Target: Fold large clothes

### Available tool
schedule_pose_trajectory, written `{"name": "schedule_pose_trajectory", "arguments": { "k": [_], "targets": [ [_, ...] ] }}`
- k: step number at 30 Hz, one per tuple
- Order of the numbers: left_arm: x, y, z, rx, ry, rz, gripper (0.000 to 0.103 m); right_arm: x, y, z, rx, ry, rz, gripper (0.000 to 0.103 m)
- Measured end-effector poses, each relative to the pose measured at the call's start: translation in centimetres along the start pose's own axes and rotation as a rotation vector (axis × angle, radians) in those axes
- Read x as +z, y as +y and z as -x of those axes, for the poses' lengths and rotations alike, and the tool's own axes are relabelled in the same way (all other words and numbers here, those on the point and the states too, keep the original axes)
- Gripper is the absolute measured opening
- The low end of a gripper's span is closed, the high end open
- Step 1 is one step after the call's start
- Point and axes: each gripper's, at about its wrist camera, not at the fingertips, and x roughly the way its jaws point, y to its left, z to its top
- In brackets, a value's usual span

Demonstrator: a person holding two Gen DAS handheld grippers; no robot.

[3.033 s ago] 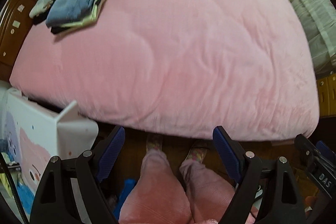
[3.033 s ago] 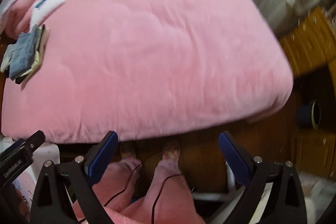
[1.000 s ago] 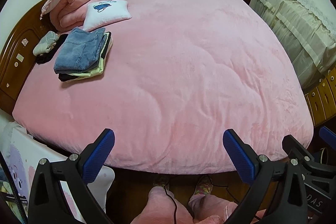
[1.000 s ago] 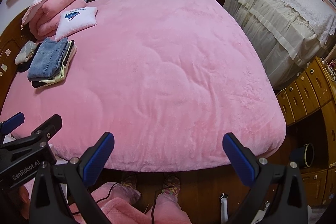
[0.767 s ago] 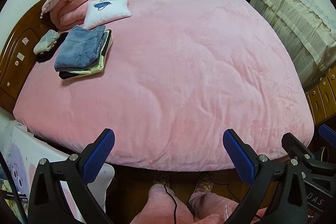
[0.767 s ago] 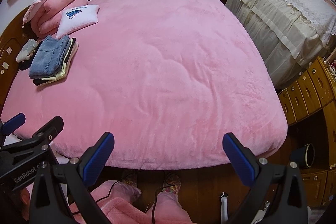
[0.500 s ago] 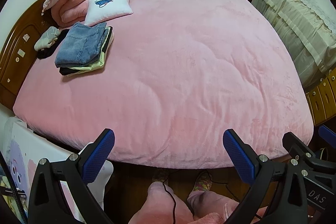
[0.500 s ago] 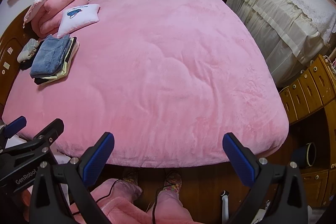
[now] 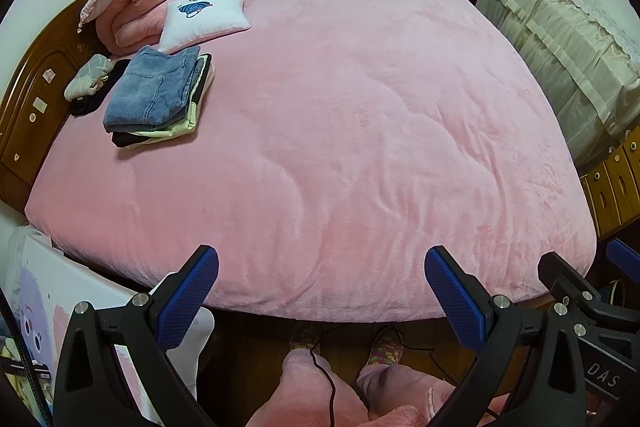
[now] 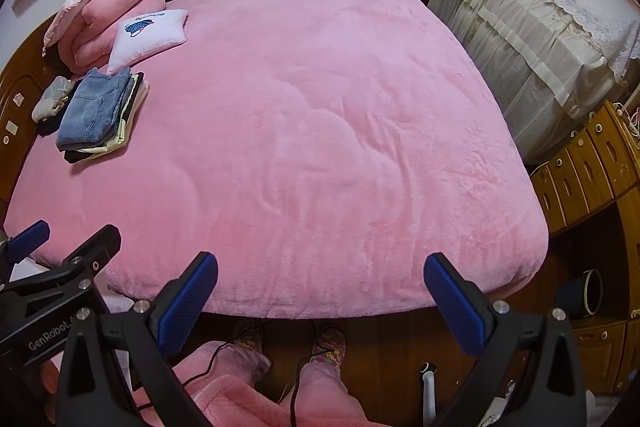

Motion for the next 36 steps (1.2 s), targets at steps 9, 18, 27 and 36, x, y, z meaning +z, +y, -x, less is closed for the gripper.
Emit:
{"name": "schedule_pose_trajectory", "arguments": {
  "k": [9, 18, 27, 36],
  "targets": [
    [-0.2, -0.1, 0.4, 0.006, -0.011, 0.0, 0.102, -0.6, 0.0, 0.6, 0.0, -0.009, 0.0, 0.103],
    [-0.3, -0.1, 0.5, 0.005, -0.006, -0.004, 0.102, -0.9, 0.0, 0.8, 0.0, -0.012, 0.004, 0.103],
    [-0.6, -0.3, 0.7, 0.009, -0.006, 0.0, 0.102, -1.1, 0.3, 0.8, -0.001, -0.012, 0.001, 0.103],
    [-1.3, -1.1, 0.9, 0.018, -0.004, 0.0, 0.102, -1.3, 0.0, 1.0, 0.002, -0.01, 0.004, 0.103]
  ]
}}
